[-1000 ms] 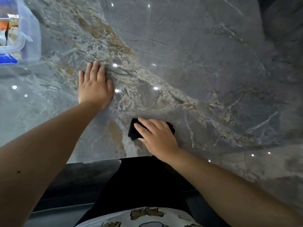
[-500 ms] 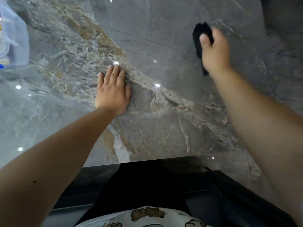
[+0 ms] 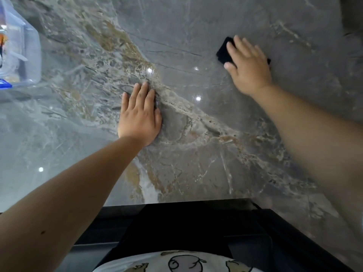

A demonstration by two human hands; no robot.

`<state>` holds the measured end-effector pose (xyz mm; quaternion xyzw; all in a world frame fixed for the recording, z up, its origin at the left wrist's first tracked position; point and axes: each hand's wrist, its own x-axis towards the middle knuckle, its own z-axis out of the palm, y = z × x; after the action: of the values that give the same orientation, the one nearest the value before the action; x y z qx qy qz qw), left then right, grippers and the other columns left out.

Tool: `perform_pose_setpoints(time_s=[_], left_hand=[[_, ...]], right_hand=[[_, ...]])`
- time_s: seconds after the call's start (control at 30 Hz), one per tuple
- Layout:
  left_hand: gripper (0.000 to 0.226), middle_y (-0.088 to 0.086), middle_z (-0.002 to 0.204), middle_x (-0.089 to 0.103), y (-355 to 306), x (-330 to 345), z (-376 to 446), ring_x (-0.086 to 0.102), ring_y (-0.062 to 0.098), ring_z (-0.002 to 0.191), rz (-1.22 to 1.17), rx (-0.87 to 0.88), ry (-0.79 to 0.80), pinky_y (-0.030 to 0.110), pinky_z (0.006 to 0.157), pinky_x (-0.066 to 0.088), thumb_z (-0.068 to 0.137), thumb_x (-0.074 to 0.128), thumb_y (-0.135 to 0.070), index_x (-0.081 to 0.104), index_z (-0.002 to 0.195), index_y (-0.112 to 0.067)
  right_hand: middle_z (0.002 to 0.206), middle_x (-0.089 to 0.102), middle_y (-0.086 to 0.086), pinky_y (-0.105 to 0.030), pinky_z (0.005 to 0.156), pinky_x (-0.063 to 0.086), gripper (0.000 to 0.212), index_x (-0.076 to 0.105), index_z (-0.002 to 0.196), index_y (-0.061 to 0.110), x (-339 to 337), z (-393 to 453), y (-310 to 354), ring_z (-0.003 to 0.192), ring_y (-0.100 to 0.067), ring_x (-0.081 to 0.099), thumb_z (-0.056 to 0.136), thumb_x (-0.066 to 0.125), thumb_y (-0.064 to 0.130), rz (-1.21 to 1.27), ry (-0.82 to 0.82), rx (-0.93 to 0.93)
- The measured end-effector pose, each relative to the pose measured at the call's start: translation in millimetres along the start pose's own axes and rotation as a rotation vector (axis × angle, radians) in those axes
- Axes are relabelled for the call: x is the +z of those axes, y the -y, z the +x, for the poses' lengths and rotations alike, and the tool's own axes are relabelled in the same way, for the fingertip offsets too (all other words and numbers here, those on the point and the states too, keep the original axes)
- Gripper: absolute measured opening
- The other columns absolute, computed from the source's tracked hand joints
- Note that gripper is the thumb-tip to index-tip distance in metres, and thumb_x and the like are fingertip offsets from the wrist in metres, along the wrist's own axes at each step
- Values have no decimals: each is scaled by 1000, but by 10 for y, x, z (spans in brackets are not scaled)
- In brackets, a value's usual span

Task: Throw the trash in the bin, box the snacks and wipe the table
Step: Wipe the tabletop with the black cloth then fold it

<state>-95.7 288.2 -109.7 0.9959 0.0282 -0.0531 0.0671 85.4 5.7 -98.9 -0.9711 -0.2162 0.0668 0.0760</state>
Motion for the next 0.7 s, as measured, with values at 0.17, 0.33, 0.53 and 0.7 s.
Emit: perform_pose_setpoints(time_s=[0.17,0.33,0.53,0.7], left_hand=[[59,10,160,15,15,14,1,5,25,148,-8,11,6,47,119,2,99,23,-38,23,149,-9],[59,10,159,18,35,23,0,6,25,147,-15,15,5,47,119,3,98,22,-39,25,149,-9],[61,9,161,14,45,16,10,5,25,148,-29,27,24,47,119,1,97,21,-40,23,150,-10],[63,7,162,8,110,-157,-7,1,22,148,-55,42,115,44,119,1,98,21,-43,17,152,-11]], right_hand=[[155,27,-9,-47,115,15,52,32,145,15,201,-1015,618,142,-28,24,100,36,39,-48,33,-104],[153,32,-7,-46,115,15,50,36,143,17,435,-1941,1277,142,-26,25,98,37,40,-62,104,-217],[148,41,-8,-45,112,27,45,44,138,17,589,-2408,1736,137,-26,36,97,43,36,-53,58,-262],[137,54,-11,-44,96,42,42,55,130,12,475,-2349,1738,120,-29,54,91,60,28,43,2,-314]])
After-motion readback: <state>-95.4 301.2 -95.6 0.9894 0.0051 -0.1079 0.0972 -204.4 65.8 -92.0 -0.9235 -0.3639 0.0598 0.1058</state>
